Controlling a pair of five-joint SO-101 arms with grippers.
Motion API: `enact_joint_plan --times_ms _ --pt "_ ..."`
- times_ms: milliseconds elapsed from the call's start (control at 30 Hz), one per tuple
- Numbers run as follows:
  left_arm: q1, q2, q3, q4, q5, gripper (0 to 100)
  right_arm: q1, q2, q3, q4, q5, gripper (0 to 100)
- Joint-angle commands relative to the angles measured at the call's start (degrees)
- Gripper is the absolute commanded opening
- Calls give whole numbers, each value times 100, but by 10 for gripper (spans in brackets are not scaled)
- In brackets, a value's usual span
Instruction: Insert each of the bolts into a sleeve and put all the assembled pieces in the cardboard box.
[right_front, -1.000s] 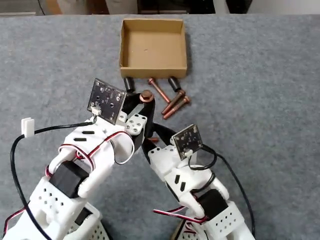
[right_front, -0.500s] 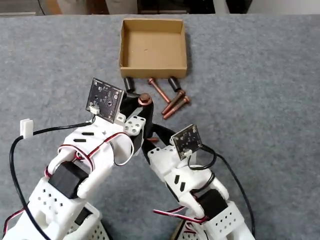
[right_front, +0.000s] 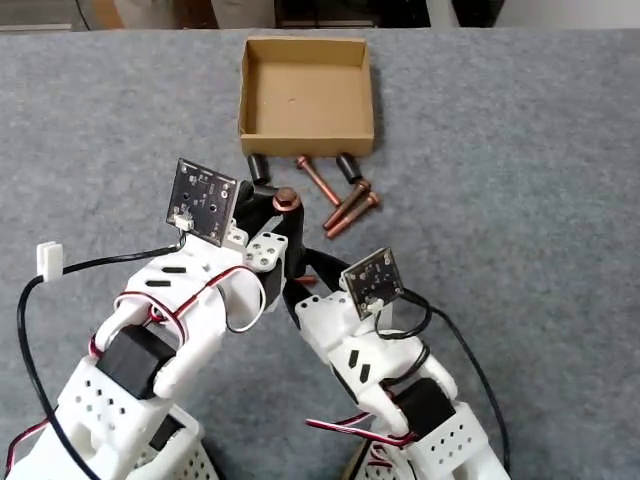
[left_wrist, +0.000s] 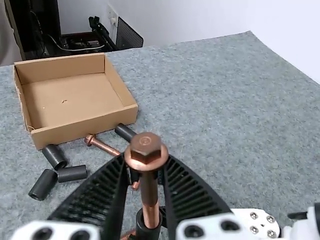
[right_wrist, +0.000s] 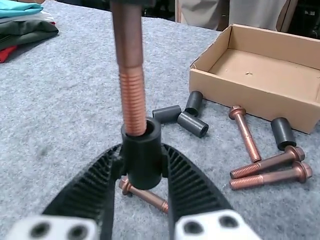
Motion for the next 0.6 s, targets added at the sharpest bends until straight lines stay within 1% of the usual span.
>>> enact_joint_plan --times_ms 0,200,367,567 --pt "-18 -4 18 53 26 18 -48 -453 -13 -18 -62 19" --pt "-35 -4 9 53 18 18 -48 -462 -13 -18 -35 19" --pt "-26 40 9 18 -281 18 -48 -462 -13 -26 -35 19" --pt "-35 48 9 9 -299 18 -66 -462 -13 -53 -53 19"
